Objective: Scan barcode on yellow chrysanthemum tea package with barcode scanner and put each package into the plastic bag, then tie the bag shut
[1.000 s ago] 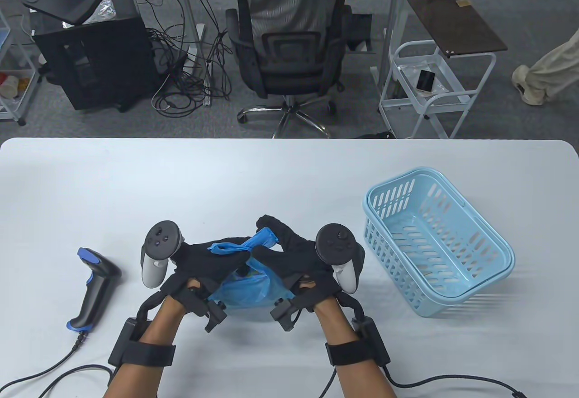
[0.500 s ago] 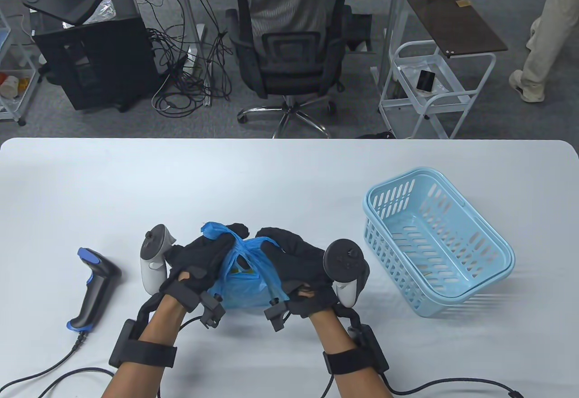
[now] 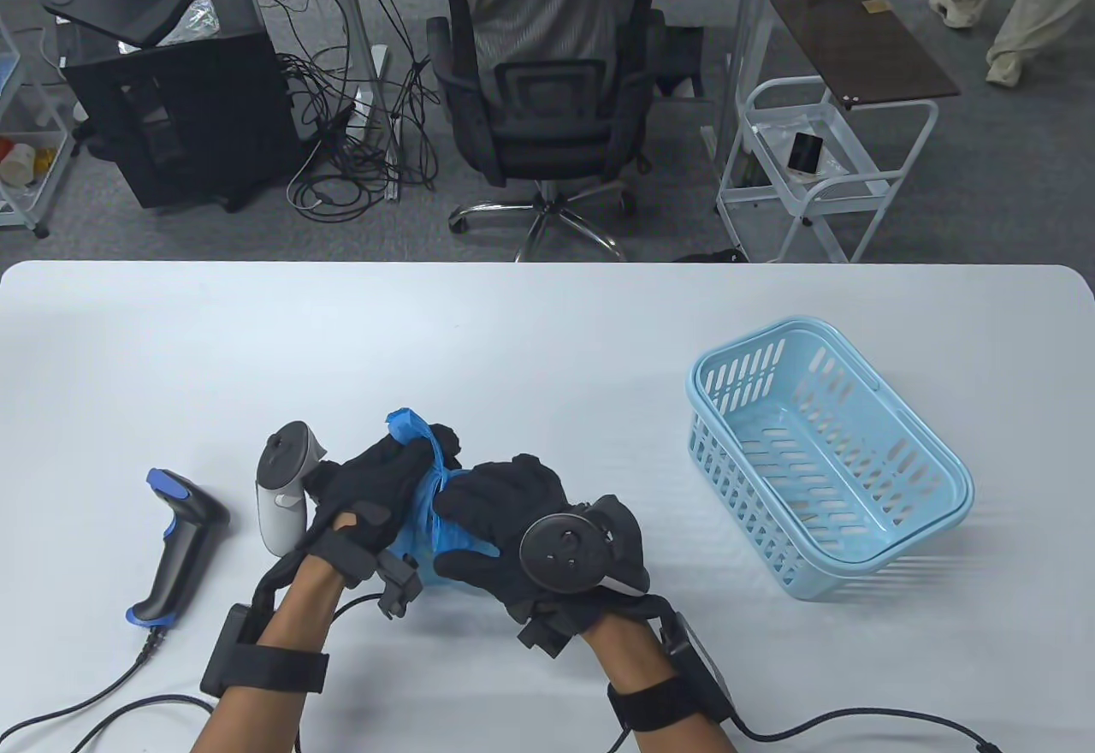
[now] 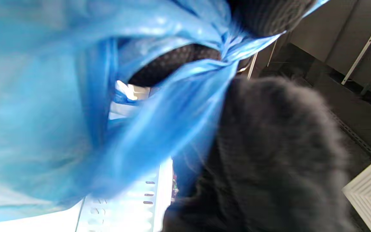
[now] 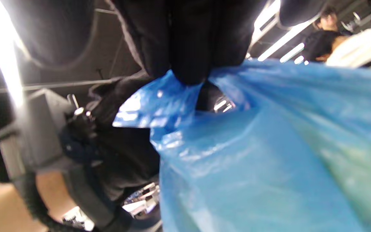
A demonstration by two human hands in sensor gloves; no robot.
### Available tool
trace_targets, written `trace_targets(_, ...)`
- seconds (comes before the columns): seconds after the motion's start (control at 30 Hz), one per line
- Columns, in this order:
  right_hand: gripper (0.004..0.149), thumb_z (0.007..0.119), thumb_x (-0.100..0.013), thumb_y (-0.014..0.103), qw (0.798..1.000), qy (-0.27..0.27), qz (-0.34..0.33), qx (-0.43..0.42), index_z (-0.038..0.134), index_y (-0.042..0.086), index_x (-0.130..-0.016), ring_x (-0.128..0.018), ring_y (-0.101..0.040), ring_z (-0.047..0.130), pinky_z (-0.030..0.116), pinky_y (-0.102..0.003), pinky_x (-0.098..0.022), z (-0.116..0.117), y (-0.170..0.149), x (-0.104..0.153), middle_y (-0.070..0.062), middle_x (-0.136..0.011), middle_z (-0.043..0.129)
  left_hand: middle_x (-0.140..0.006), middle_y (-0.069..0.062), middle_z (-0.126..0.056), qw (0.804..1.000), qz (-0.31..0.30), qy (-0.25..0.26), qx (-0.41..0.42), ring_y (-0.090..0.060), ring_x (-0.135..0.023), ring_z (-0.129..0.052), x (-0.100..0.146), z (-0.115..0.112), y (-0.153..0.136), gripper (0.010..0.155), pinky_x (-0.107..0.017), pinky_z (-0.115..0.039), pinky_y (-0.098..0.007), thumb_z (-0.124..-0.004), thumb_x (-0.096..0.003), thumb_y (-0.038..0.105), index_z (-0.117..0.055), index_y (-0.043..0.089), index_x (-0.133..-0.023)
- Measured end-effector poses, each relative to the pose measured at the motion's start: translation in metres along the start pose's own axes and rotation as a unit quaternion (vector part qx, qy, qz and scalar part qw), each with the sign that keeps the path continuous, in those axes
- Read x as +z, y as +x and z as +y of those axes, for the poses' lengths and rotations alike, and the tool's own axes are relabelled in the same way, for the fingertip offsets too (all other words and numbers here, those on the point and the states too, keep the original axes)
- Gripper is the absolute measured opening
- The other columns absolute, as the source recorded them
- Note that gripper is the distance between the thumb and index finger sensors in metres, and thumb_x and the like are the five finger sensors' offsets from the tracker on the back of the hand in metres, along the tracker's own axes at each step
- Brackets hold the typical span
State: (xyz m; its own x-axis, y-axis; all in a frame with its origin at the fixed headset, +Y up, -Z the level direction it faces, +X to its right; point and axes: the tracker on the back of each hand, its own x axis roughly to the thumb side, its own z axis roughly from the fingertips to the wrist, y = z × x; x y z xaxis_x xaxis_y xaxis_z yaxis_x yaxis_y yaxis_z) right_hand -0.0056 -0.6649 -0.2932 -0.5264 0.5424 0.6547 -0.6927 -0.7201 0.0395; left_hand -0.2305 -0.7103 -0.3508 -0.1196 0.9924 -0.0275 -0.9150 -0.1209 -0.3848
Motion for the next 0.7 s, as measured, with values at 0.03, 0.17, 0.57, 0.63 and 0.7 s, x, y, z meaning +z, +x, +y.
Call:
trace_targets(0.03, 0.055, 0.073, -0.038, 0.059, 1.000, -0.005, 0.010, -0.025, 0.079, 0.030, -0.085, -0.090, -0.032, 0.078, 0.055, -0.065, -0.072, 0.000, -0.003, -0.001, 0.001, -0.091, 0.086, -0.077, 0.000, -0.095, 1.000, -0.004, -0.009, -0.003, -0.024, -0.047, -0.101, 0.000, 0.001, 0.000, 0.046, -0.063, -0.074, -0.054, -0.071, -0.0466, 0.050, -0.082, 0.025, -0.084)
trace_targets(0.17, 0.051, 0.082, -0.042, 0.034, 0.989, -0.075, 0.085, -0.093, 0.066, 0.033, -0.090, -0.080, -0.026, 0.088, 0.060, -0.061, -0.070, -0.001, -0.016, -0.004, 0.006, -0.075, 0.096, -0.081, 0.001, -0.094, 0.999, -0.018, -0.031, -0.016, -0.026, -0.053, -0.102, 0.001, 0.001, 0.003, 0.046, -0.064, -0.072, -0.056, -0.074, -0.0458, 0.052, -0.084, 0.026, -0.082)
trace_targets(0.57, 0.074, 0.095, -0.033, 0.042, 0.992, -0.059, 0.110, 0.020, 0.059, 0.027, -0.095, -0.090, -0.037, 0.074, 0.055, -0.065, -0.070, 0.010, -0.023, -0.011, -0.005, -0.098, 0.072, -0.084, 0.002, -0.093, 0.989, -0.056, -0.047, -0.129, -0.028, -0.061, -0.099, 0.006, -0.008, 0.018, 0.043, -0.067, -0.069, -0.058, -0.080, -0.0446, 0.049, -0.087, 0.026, -0.080)
trace_targets(0.63, 0.072, 0.095, -0.033, 0.040, 0.992, -0.050, 0.115, 0.016, 0.061, 0.026, -0.094, -0.085, -0.031, 0.084, 0.058, -0.063, -0.070, 0.012, -0.023, -0.014, 0.000, -0.090, 0.084, -0.087, 0.004, -0.092, 0.982, -0.064, -0.042, -0.175, -0.028, -0.065, -0.098, 0.009, -0.011, 0.024, 0.043, -0.068, -0.068, -0.059, -0.082, -0.0438, 0.049, -0.089, 0.027, -0.080)
trace_targets(0.7, 0.069, 0.095, -0.033, 0.037, 0.991, -0.039, 0.122, 0.022, 0.064, 0.023, -0.092, -0.070, -0.023, 0.096, 0.062, -0.061, -0.069, 0.017, -0.023, -0.018, 0.005, -0.074, 0.093, -0.090, 0.003, -0.090, 0.971, -0.074, -0.043, -0.225, -0.029, -0.070, -0.093, 0.014, -0.017, 0.031, 0.043, -0.069, -0.065, -0.059, -0.083, -0.0431, 0.048, -0.090, 0.028, -0.080)
